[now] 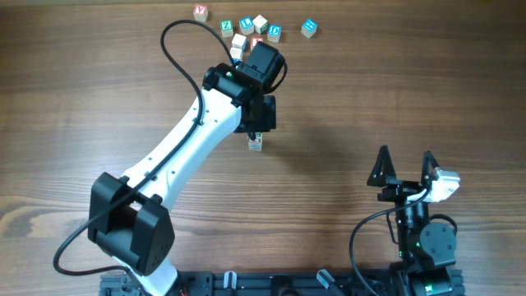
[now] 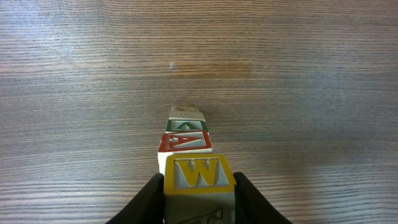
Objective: Form a tower
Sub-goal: 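Lower the yellow-lettered block onto the stack and release it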
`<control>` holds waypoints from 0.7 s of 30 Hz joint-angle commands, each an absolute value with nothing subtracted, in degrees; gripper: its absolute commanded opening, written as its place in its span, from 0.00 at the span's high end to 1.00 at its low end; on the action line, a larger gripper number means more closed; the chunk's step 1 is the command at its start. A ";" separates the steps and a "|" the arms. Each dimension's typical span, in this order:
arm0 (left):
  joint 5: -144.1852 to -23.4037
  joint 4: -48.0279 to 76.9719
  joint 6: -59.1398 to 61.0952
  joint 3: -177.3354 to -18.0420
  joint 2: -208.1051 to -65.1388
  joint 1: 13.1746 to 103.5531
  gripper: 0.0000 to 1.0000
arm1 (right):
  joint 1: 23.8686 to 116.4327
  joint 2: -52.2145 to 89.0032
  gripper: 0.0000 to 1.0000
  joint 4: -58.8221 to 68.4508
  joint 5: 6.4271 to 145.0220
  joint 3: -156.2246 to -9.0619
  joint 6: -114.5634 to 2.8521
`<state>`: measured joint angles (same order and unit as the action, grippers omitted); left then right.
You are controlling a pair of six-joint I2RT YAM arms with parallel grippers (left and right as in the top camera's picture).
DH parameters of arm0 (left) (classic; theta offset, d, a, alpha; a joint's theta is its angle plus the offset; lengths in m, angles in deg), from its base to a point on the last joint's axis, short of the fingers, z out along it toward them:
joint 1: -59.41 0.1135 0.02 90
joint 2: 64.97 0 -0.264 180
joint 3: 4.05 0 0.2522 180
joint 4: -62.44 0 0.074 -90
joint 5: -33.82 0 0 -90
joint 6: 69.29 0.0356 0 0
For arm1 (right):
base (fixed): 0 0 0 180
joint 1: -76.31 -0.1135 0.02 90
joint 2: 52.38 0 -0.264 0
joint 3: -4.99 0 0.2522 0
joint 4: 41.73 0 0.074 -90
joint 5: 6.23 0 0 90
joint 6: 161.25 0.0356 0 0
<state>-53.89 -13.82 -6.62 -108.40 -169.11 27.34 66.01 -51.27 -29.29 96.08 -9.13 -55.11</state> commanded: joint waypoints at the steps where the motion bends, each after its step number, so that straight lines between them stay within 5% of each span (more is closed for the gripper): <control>1: -52.67 -13.69 -6.77 -107.81 -168.15 27.78 0.70 | 66.25 -51.58 0.00 -29.56 96.87 -9.06 -56.07; 12: -52.63 -14.08 -6.79 -107.81 -168.15 27.82 0.66 | 66.25 -51.58 0.00 -29.56 96.87 -9.06 -56.10; 21: -52.65 -14.11 -6.77 -107.81 -168.15 27.80 0.34 | 66.25 -51.58 0.00 -29.56 96.87 -9.06 -56.12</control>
